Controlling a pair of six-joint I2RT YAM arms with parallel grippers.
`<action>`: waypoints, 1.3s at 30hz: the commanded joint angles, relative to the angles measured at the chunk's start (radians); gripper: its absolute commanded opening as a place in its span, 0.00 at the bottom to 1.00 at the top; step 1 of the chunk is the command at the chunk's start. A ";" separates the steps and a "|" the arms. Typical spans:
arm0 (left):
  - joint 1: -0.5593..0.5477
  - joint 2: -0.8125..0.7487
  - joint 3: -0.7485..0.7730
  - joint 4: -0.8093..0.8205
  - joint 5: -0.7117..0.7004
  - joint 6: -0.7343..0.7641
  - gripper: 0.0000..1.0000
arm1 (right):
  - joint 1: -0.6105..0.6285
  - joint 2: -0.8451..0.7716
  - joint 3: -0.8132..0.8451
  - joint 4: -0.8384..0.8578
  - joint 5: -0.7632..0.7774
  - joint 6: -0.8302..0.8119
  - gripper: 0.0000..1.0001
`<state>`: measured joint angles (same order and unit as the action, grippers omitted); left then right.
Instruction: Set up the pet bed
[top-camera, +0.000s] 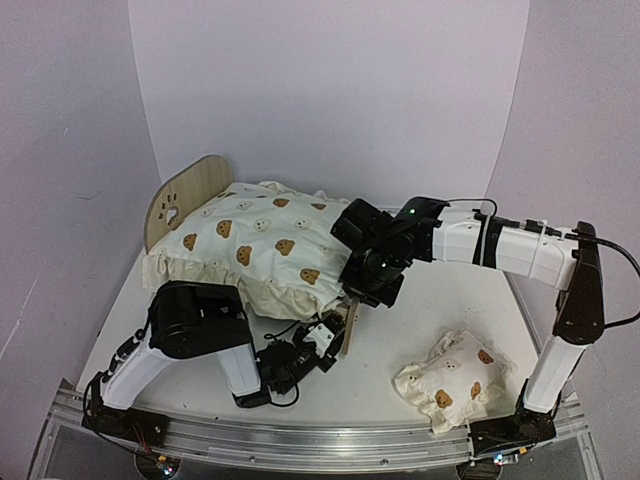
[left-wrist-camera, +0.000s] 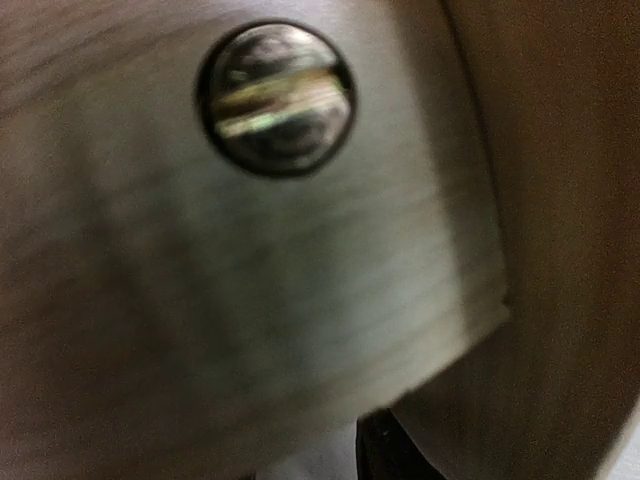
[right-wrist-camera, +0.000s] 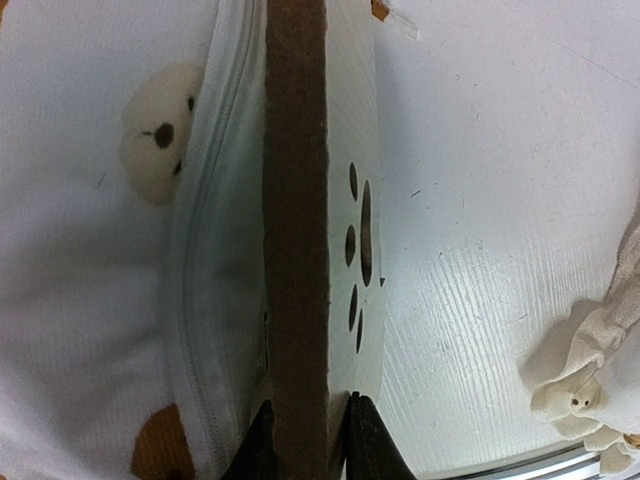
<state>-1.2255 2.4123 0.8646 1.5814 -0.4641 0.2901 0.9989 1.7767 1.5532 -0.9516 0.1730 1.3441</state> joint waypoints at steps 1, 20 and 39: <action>0.040 0.026 0.069 0.180 0.003 0.030 0.33 | 0.003 -0.109 0.107 0.347 -0.039 0.098 0.00; -0.001 -0.582 -0.344 -0.413 0.587 -0.280 0.01 | 0.002 -0.097 -0.051 0.473 0.052 -0.066 0.00; 0.000 -0.758 -0.326 -0.740 0.691 -0.462 0.01 | 0.000 -0.264 -0.294 0.378 -0.097 -0.822 0.77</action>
<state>-1.2194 1.7088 0.5083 0.8944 0.1879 -0.1226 0.9936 1.6638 1.2850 -0.5640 0.1108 0.7708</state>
